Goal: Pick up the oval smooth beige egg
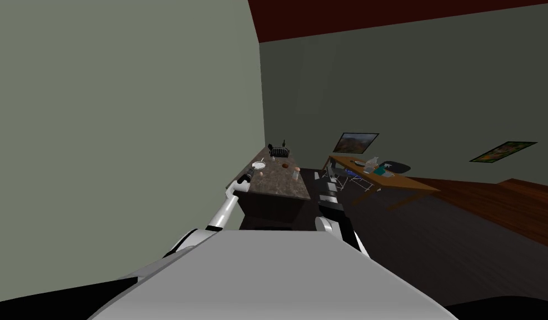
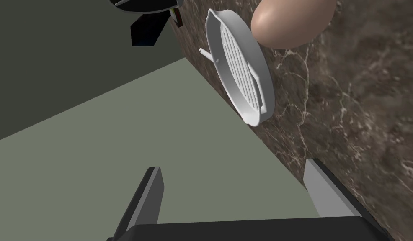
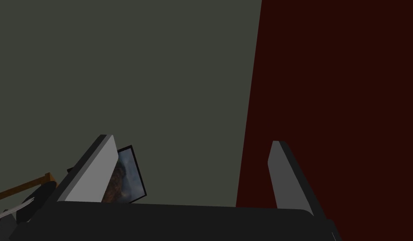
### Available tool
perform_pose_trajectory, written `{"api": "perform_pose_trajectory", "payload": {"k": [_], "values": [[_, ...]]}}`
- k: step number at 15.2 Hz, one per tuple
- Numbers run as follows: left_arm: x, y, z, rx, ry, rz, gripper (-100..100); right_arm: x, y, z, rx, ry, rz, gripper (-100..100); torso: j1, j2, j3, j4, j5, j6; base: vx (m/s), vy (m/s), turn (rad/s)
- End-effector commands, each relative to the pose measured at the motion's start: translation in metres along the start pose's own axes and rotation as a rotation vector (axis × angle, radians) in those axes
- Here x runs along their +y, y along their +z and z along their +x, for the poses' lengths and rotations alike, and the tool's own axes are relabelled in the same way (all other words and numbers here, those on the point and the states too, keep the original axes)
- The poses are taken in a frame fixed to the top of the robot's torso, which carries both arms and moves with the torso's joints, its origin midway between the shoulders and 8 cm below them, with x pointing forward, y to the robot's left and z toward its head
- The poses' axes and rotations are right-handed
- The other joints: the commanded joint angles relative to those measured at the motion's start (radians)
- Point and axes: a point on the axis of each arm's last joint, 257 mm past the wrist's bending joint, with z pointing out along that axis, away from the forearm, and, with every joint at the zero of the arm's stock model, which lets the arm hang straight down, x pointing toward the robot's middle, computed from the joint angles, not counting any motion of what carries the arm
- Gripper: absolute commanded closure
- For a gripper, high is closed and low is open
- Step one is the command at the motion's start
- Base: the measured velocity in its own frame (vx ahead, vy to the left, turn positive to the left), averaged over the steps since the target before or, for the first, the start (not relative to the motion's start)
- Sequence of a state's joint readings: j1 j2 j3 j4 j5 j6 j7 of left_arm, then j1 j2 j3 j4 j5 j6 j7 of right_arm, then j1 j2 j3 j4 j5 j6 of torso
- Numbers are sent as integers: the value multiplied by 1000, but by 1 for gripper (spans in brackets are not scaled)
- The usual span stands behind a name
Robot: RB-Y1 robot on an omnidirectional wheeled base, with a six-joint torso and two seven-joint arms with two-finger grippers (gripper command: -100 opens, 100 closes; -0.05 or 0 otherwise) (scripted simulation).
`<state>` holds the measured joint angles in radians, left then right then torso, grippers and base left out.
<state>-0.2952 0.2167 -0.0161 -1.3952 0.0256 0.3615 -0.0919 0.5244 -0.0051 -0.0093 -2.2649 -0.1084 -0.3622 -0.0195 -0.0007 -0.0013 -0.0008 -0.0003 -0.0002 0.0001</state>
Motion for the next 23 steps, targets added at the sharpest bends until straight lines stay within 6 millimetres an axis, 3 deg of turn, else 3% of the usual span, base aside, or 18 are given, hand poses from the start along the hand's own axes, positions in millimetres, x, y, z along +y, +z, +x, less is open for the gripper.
{"api": "perform_pose_trajectory", "payload": {"k": [1, 12, 23], "values": [[4, 10, 5, 11, 4, -50, -100, 0, 0, 0, 0, 0, 0, 0, 0, 0, 0, 0, 0, 0, 12, -9, 19], [21, 37, 26, 60, 20, -248, -100, 0, 0, 0, 0, 0, 0, 0, 0, 0, 0, 0, 0, 0, 13, -9, 16], [36, 46, 53, 122, 46, -462, -100, 0, 0, 0, 0, 0, 0, 0, 0, 0, 0, 0, 0, 0, 16, -10, 16]]}}
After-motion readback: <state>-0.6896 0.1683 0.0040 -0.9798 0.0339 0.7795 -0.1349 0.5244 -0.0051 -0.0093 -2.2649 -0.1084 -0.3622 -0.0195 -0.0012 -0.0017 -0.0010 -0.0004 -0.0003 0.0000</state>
